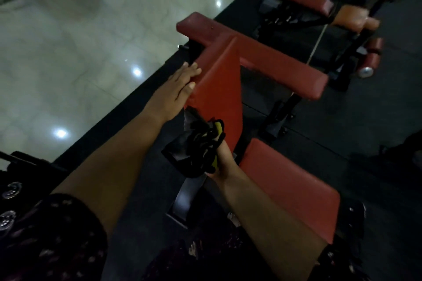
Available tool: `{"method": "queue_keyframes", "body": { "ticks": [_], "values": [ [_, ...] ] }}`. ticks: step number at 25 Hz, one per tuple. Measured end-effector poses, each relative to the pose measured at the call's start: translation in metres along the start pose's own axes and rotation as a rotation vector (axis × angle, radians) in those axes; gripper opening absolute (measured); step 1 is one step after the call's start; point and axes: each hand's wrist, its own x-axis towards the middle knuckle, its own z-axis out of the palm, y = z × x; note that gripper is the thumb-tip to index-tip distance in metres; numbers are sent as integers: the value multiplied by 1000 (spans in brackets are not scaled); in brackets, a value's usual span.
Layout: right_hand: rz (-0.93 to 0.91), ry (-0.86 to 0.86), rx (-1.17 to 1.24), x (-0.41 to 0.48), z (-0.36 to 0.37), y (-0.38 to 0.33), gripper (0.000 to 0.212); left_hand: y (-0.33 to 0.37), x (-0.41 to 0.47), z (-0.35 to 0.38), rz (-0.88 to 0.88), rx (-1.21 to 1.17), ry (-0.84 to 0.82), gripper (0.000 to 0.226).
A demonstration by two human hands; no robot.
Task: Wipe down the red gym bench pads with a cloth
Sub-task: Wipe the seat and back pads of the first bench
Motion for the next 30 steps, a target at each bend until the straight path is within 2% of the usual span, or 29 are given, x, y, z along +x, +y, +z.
{"method": "queue_keyframes", "body": {
  "ticks": [1, 3, 6, 8, 10, 11, 14, 16, 18, 20, 22, 24, 26, 28, 30],
  "values": [
    [36, -49, -11, -7, 1, -4, 18, 0, 0, -1, -9, -19, -10, 53],
    [38, -55, -35, -17, 8, -18, 19, 0, 1, -4, -34, -72, -54, 50],
    [-147, -55, -105, -30, 17, -41, 24, 2, 3, -10, -75, -121, -115, 50],
    [-264, 48, -281, -24, 18, -50, 30, 8, -3, -8, -149, -196, -71, 57],
    [-443, 140, -615, -21, 9, -59, 25, 13, -15, 2, -288, -238, 73, 57],
    [-572, 188, -833, -21, 2, -67, 35, 15, -21, 9, -357, -213, 128, 57],
    [-1139, 270, -1528, -10, -2, -97, 67, 20, -26, 26, -455, -265, 116, 89],
    [-1400, 217, -2022, -3, 12, -117, 67, 25, -21, 33, -481, -397, 174, 105],
    [-1369, 76, -2387, 11, 23, -129, 58, 31, -16, 38, -519, -456, 248, 111],
    [-1247, 144, -2465, 29, 27, -149, 58, 37, -13, 42, -558, -409, 284, 112],
    [-1169, 259, -2414, 48, 29, -179, 58, 42, -8, 40, -510, -163, 298, 103],
    [-1099, 278, -2402, 63, 29, -207, 58, 44, 11, 32, -337, 174, 307, 84],
    [-1049, 271, -2410, 77, 28, -230, 59, 50, 40, 22, -249, 396, 157, 75],
    [-1012, 275, -2378, 93, 25, -247, 60, 49, 66, 21, -240, 526, -38, 78],
    [-960, 274, -2283, 111, 21, -264, 59, 44, 76, 29, -206, 619, -153, 76]
  ]
}}
